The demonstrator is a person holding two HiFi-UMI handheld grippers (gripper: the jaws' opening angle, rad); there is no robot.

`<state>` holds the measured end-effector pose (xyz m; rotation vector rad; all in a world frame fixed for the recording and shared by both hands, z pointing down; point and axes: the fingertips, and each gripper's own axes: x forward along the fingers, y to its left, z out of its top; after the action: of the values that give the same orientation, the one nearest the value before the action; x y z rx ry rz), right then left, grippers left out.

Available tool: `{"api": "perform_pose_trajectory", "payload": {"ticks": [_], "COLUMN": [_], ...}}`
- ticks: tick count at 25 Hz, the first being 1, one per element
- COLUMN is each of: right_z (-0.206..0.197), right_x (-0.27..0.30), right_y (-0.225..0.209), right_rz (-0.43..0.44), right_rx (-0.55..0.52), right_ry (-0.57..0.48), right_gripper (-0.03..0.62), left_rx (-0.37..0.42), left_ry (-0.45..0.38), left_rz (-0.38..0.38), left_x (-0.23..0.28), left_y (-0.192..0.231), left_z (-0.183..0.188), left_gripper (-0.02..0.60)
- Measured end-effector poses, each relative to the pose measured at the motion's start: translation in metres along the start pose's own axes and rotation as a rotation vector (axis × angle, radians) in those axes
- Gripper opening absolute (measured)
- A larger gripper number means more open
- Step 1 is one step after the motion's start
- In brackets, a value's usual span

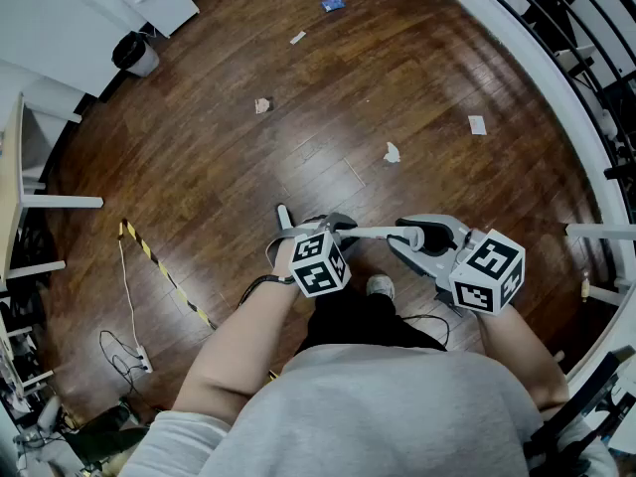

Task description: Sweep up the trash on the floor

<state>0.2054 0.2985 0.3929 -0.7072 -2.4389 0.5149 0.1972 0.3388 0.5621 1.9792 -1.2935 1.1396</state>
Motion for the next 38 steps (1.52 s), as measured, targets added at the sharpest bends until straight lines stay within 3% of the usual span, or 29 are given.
{"api": "perform_pose_trajectory", "payload": {"ticks": [6,14,21,27,38], "right_z": [0.016,0.060,0.123,0.172,0.213], "right_x": [-0.003,0.048,0.149,0.235,0.285], "right_y": [0.006,-0.018,-0.048,-0.056,-0.110], "right_rz": [0.053,0.064,0.021,-0.024,-0.069], "right_rx": [-0.053,-0.031,0.087,0.102,0.137], "right_ry": [-0.019,-0.076,-0.106,-0.093,-0.139], "right_gripper": [0.118,0.120,0.123,0.126,0.127], "left_rx": [0.003,0.031,0.050,0.084,0.149], "left_ry": [0.039,0.052,0.041,0.037,0.066], "left_rz": [0.060,0.096,0.018,-0.036,-0.063], "left_x": [-0.012,-0.035,-0.066,-0.096,-0.091], "left_y": [0.013,0.086,0.177,0.247,0.334], "left_z": [0.007,-0.024,-0.089,-0.145,-0.167], "left_gripper": [0.078,0.078,0.078,0.078,0.078]}}
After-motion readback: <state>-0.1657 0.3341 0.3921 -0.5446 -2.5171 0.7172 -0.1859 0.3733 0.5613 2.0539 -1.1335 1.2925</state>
